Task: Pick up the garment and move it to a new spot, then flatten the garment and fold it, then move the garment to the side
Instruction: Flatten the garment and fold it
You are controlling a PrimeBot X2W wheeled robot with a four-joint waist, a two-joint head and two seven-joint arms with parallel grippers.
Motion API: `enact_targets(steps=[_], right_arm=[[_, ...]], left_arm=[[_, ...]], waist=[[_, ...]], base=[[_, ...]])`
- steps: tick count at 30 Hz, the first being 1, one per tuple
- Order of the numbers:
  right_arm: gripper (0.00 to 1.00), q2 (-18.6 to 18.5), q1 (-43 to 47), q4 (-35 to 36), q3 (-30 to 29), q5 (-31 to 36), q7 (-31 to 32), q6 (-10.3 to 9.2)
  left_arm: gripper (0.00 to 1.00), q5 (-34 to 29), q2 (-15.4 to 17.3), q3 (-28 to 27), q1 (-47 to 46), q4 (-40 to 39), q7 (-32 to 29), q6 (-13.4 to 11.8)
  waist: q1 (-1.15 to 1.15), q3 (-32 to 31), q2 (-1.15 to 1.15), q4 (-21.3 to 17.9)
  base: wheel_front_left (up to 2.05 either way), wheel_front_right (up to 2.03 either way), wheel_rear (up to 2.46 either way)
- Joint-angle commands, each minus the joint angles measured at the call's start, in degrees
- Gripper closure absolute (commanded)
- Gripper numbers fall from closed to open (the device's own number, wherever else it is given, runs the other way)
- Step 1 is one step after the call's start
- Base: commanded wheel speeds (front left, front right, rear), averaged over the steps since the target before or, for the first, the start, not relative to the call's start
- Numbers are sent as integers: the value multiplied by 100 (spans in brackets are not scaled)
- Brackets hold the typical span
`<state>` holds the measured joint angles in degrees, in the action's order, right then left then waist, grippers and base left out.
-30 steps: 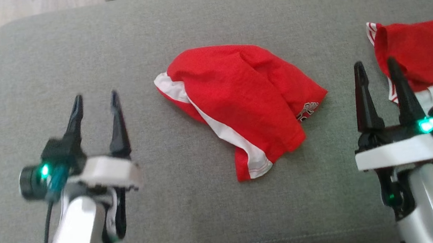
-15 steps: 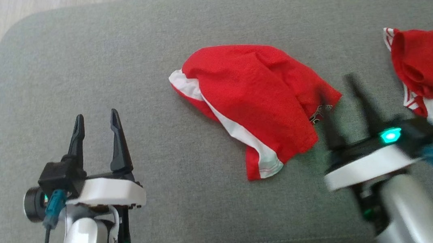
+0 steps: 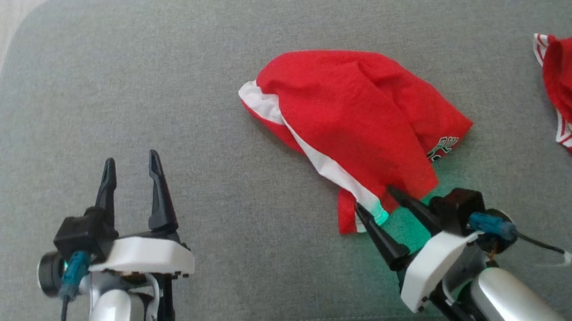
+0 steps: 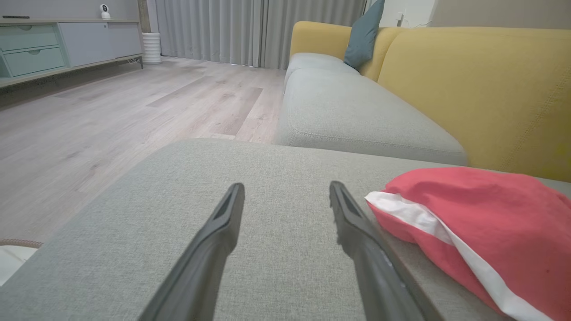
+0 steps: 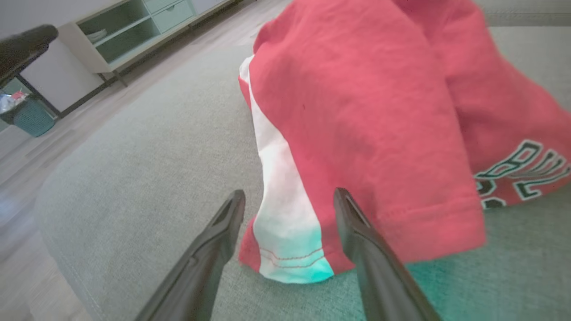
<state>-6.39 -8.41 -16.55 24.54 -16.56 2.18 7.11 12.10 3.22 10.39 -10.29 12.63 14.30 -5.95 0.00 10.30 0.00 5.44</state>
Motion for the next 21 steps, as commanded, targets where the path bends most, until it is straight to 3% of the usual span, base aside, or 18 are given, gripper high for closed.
enact_targets(steps=[1,10,21], right_arm=[[0,12,-80,148,97,21,11,37],[0,-61,-235,-225,80,4,365,37],[0,-37,-444,-491,240,-68,285,37]], left_arm=[[0,-57,17,-203,-229,-170,70,38],[0,-90,-24,-254,-291,-122,70,107],[0,-69,-33,-211,-382,-74,70,113]], waist=[[0,12,0,12],[0,137,0,79],[0,243,0,113]], base=[[0,0,0],[0,0,0],[0,0,0]])
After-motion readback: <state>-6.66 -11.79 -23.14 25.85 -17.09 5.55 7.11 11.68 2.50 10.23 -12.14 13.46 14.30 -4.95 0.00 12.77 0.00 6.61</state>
